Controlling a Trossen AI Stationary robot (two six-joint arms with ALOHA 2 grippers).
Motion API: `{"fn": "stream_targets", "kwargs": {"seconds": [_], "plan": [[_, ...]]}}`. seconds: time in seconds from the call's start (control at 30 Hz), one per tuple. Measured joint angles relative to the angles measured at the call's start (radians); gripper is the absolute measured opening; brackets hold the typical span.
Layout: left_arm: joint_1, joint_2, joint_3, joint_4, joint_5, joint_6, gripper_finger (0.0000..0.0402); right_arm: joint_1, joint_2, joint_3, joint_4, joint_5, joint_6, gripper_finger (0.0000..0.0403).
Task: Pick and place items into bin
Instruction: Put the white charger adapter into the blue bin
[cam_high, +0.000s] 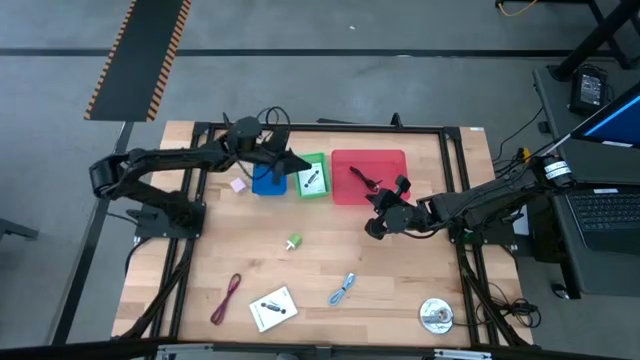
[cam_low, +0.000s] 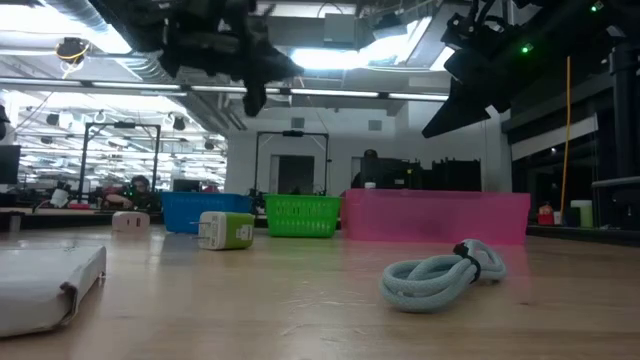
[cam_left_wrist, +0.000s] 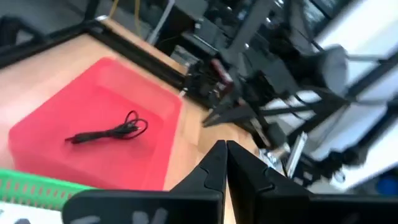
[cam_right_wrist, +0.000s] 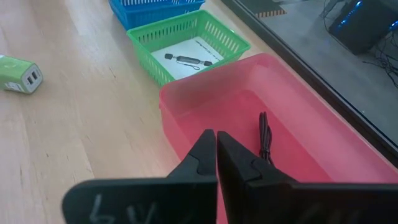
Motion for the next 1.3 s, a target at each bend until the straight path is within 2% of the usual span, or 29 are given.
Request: {"fn": "stream_targets", "kwargs": {"seconds": [0.1, 0.3, 0.47, 0.63, 0.77, 0.93, 1.03, 1.2, 1.3], "plan": [[-0.019, -0.055, 0.001, -0.056, 0.011, 0.099, 0.0004, 0.000, 0.000, 0.000, 0.000, 0.000, 0.007, 0.0000], [-0.072, -0.143, 0.001, -0.344, -0.002, 0.266, 0.0001, 0.000, 0.000, 0.000, 0.000, 0.000, 0.030, 0.0000], [-0.145, -0.203, 0.000, -0.574, -0.161, 0.326, 0.0003, 0.000, 0.000, 0.000, 0.001, 0.000, 0.029, 0.0000], [-0.232, -0.229, 0.000, -0.674, -0.374, 0.338, 0.0001, 0.000, 0.000, 0.000, 0.001, 0.000, 0.029, 0.0000], [-0.275, -0.243, 0.000, -0.741, -0.428, 0.360, 0.0003, 0.000, 0.000, 0.000, 0.003, 0.000, 0.028, 0.0000], [-0.289, -0.246, 0.000, -0.817, -0.443, 0.360, 0.0001, 0.000, 0.000, 0.000, 0.003, 0.001, 0.026, 0.0000], [-0.286, -0.246, 0.000, -0.888, -0.456, 0.272, 0.0001, 0.000, 0.000, 0.000, 0.003, 0.001, 0.027, 0.0000], [-0.284, -0.246, 0.000, -1.047, -0.545, 0.138, 0.0005, 0.000, 0.000, 0.000, 0.003, 0.001, 0.027, 0.0000], [-0.284, -0.246, 0.010, -1.181, -0.601, 0.128, 0.0002, 0.000, 0.000, 0.000, 0.003, 0.001, 0.026, 0.0000]]}}
